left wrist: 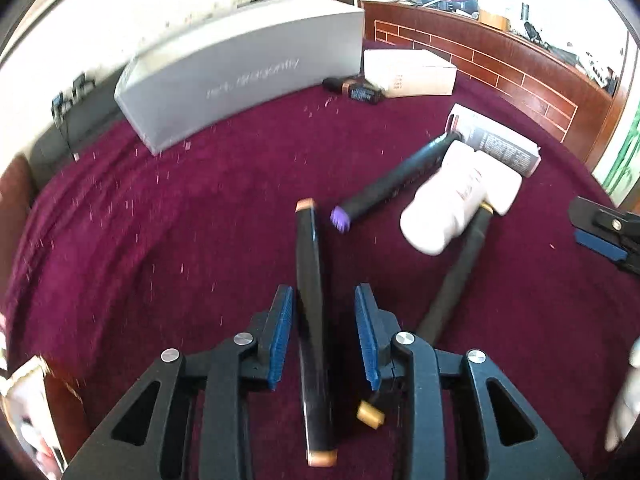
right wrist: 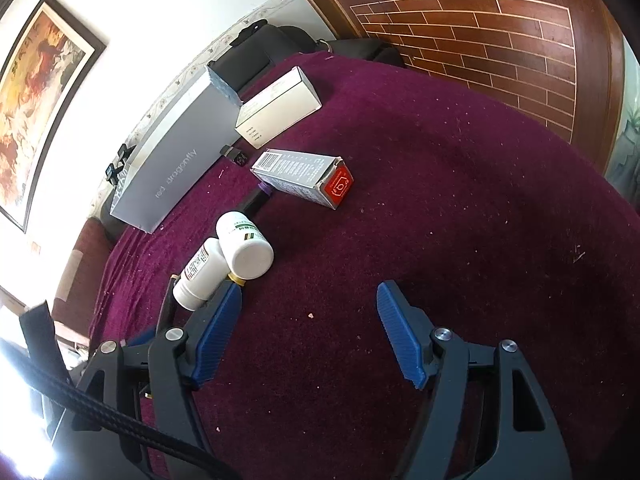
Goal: Organize objects
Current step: 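Grasp a black marker with the left gripper while the right gripper grasps another marker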
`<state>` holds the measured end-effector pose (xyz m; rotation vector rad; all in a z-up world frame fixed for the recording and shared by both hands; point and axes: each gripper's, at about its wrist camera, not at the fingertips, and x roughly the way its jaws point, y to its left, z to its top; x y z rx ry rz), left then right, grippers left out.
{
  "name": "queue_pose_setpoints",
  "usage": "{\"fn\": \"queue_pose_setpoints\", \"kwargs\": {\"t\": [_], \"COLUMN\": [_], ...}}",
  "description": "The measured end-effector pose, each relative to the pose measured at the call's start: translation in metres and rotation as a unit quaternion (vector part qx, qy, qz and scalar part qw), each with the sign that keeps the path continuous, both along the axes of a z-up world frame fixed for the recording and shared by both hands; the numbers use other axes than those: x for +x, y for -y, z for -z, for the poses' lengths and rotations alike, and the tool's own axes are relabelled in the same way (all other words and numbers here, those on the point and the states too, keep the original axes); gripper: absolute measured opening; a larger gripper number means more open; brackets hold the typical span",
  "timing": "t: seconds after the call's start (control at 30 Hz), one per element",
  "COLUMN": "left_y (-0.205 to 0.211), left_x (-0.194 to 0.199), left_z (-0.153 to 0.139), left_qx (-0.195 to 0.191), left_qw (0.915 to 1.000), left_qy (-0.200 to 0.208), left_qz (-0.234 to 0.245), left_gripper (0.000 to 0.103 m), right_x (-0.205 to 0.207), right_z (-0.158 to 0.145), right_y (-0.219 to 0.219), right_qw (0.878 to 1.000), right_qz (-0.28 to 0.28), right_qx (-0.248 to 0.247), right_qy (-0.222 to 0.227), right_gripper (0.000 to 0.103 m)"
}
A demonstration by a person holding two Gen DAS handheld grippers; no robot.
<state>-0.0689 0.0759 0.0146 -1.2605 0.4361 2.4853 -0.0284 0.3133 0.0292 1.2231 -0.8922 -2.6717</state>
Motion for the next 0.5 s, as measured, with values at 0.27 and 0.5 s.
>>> {"fn": "queue_pose_setpoints", "kwargs": {"t": [0.27,0.5], "left_y": [0.02,0.087], "left_x": [0.03,0.085], "left_z": [-0.01,-0.049], "left_qx": [0.019,0.12], "left_qw": [0.9997,0.9913], "left_qy": [0.015,0.016], "left_qz": [-0.01,-0.053], "left_gripper": [0.011,0.011], "right_x": [0.0,-0.001], "right_z": [-0.001,-0.003], "right_y": [0.008,0.015], "right_qw": [0.999,0.999], "right_qz": [-0.009,-0.018], "right_qx": [0.033,0.047], "right_qy": [-0.003,-0.005], "right_gripper": [0.074,0.074]}}
